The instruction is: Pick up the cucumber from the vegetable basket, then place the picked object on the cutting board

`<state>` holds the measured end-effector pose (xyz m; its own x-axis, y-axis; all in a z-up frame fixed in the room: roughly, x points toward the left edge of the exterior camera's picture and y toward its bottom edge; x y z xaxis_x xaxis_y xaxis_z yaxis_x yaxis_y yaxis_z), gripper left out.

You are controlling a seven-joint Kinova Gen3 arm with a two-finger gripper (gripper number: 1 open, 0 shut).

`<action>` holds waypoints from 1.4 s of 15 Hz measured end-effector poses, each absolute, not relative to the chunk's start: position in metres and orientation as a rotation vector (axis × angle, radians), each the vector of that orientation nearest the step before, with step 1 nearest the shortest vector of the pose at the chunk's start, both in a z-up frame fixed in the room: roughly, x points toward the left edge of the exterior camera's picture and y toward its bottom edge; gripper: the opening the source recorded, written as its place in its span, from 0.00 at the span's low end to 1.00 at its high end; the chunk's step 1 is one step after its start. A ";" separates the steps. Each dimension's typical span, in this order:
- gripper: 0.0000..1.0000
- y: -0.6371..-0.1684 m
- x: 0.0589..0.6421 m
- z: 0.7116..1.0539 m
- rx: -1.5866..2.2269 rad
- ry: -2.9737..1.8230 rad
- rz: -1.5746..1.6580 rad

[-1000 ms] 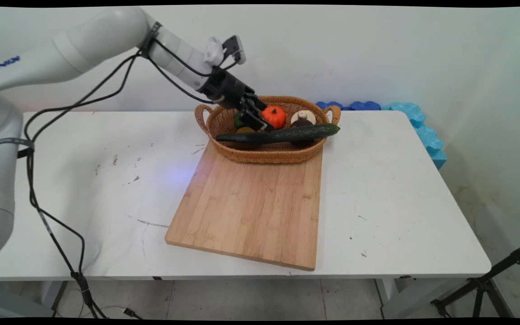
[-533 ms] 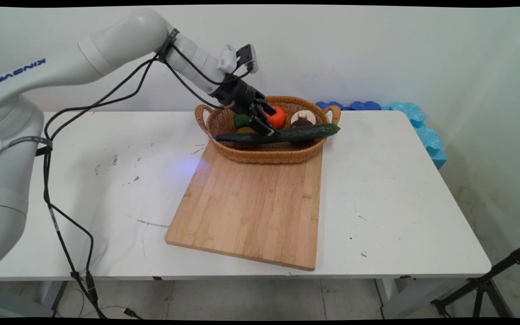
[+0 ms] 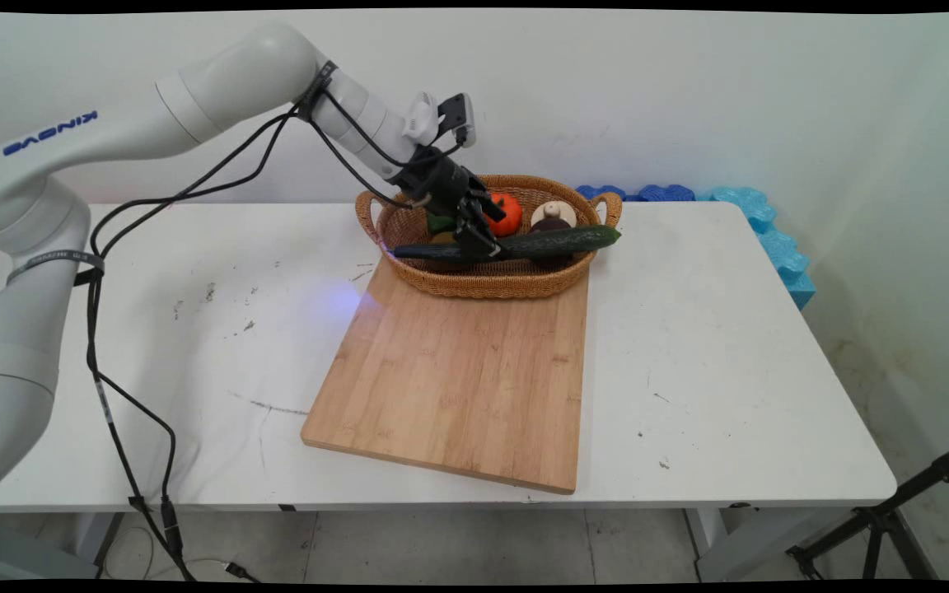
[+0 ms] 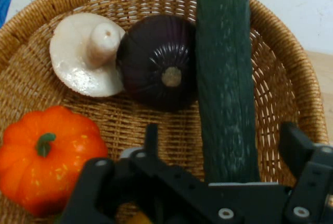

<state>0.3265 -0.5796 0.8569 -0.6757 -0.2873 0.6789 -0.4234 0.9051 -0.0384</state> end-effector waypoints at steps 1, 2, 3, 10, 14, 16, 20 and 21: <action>0.00 -0.580 0.326 0.856 0.504 -2.357 0.251; 0.00 -0.580 0.327 0.856 0.502 -2.358 0.253; 0.00 -0.580 0.326 0.855 0.498 -2.360 0.255; 0.00 -0.579 0.322 0.860 0.454 -2.366 0.288; 0.00 -0.571 0.325 0.889 0.487 -2.317 0.318; 0.00 -0.566 0.327 0.905 0.503 -2.293 0.326; 0.00 -0.541 0.337 0.940 0.538 -2.252 0.317; 0.00 -0.531 0.341 0.947 0.543 -2.245 0.309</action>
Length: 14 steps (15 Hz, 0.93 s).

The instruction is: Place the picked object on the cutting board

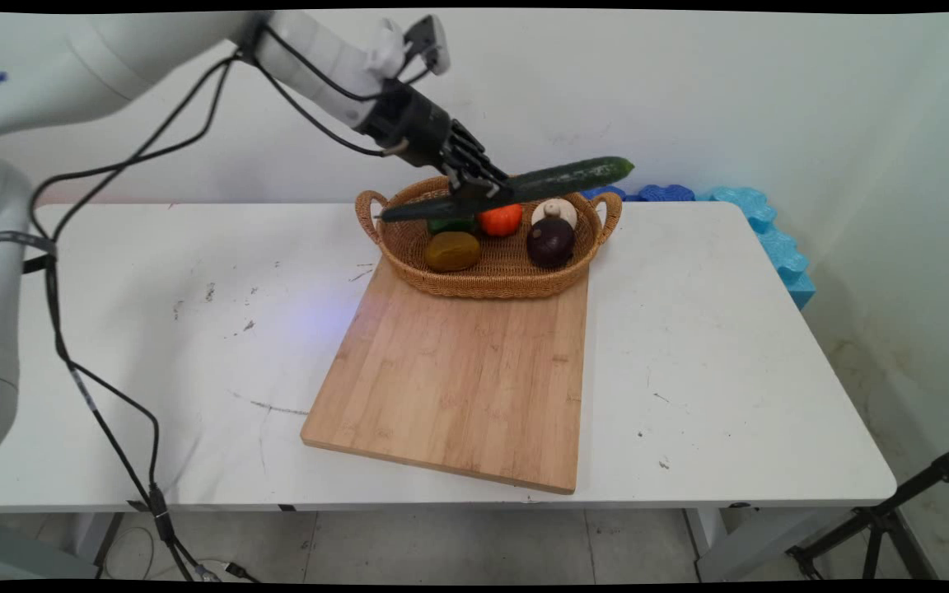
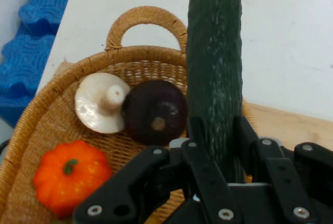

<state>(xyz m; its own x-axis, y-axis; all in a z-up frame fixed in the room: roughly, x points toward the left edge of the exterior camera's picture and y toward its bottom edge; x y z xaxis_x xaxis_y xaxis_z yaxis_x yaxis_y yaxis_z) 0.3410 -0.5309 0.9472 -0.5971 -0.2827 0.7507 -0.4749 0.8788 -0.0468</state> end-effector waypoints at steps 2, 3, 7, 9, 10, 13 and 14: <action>0.00 -0.508 0.348 0.957 0.540 -2.241 0.286; 0.00 -0.495 0.352 0.960 0.533 -2.243 0.273; 0.00 -0.445 0.363 0.958 0.499 -2.273 0.219; 0.00 -0.428 0.367 0.953 0.482 -2.292 0.201; 0.00 -0.421 0.368 0.950 0.476 -2.299 0.193; 0.00 -0.400 0.371 0.936 0.455 -2.329 0.169; 0.00 -0.393 0.371 0.929 0.449 -2.340 0.158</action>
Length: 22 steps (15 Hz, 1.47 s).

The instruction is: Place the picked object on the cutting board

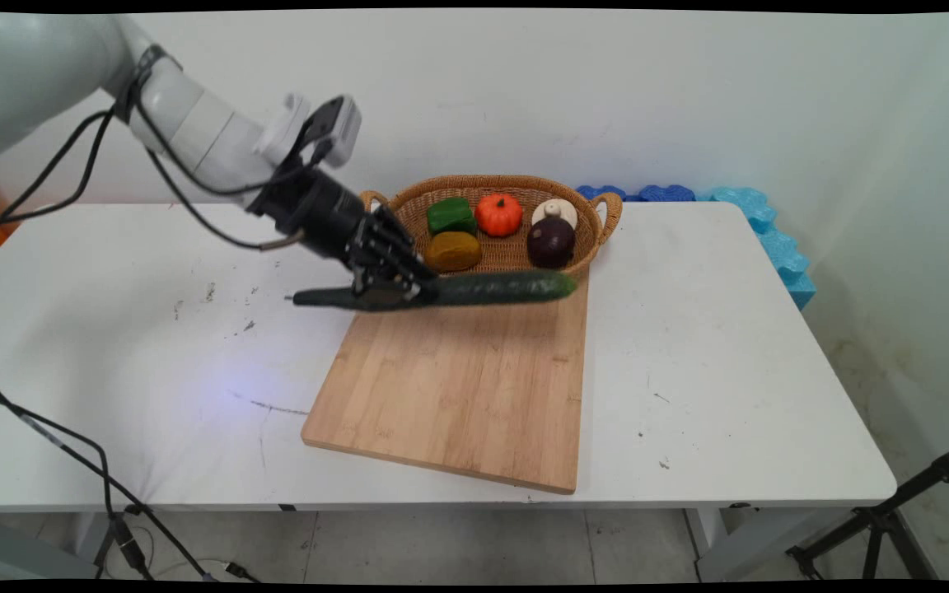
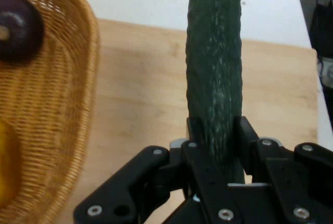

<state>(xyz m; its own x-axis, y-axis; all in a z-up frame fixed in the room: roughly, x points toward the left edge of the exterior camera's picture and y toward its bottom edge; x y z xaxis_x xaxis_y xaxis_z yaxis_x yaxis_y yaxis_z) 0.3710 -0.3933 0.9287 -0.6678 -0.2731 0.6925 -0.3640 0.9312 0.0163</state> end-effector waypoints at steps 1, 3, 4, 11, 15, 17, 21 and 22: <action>0.00 -0.388 0.371 0.921 0.445 -2.349 0.147; 0.00 -0.382 0.369 0.909 0.439 -2.362 0.132; 0.00 -0.380 0.367 0.903 0.435 -2.369 0.124; 0.00 -0.373 0.357 0.863 0.432 -2.402 0.087; 0.00 -0.371 0.352 0.843 0.441 -2.409 0.065; 0.00 -0.370 0.350 0.836 0.444 -2.410 0.056; 0.00 -0.368 0.347 0.826 0.448 -2.412 0.043; 0.00 -0.368 0.346 0.824 0.449 -2.412 0.041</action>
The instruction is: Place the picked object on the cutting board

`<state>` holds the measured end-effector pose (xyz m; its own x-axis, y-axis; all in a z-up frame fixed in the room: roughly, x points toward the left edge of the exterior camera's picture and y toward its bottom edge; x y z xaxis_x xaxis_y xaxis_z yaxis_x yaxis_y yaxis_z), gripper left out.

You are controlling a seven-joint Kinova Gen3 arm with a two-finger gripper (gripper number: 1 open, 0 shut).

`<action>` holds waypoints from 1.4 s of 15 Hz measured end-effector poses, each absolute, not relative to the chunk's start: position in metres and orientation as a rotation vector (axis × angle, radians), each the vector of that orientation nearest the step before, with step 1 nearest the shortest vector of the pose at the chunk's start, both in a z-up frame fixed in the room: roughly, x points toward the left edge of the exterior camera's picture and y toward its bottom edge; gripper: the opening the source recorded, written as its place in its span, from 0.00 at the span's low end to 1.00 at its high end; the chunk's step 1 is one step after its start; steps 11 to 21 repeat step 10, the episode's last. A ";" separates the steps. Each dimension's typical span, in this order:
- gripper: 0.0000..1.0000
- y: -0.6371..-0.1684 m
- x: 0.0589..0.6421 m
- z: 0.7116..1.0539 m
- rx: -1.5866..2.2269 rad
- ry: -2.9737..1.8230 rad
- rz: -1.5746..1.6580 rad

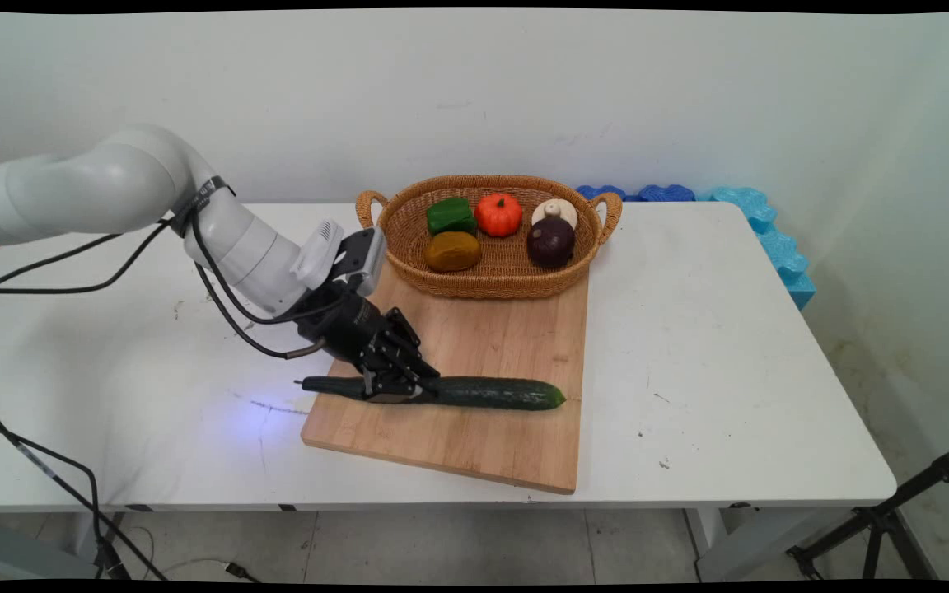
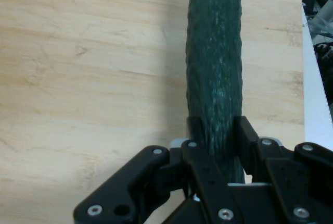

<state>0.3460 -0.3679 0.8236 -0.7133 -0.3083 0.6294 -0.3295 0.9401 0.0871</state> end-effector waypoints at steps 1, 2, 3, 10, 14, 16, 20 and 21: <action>0.00 -0.368 0.345 0.822 0.450 -2.412 0.038; 0.00 -0.367 0.344 0.820 0.451 -2.411 0.036; 0.00 -0.367 0.344 0.818 0.451 -2.410 0.035; 1.00 -0.365 0.340 0.812 0.435 -2.400 0.017; 1.00 -0.365 0.340 0.812 0.435 -2.400 0.017; 1.00 -0.365 0.340 0.812 0.435 -2.400 0.017; 1.00 -0.365 0.340 0.812 0.435 -2.400 0.017; 1.00 -0.365 0.340 0.812 0.435 -2.400 0.017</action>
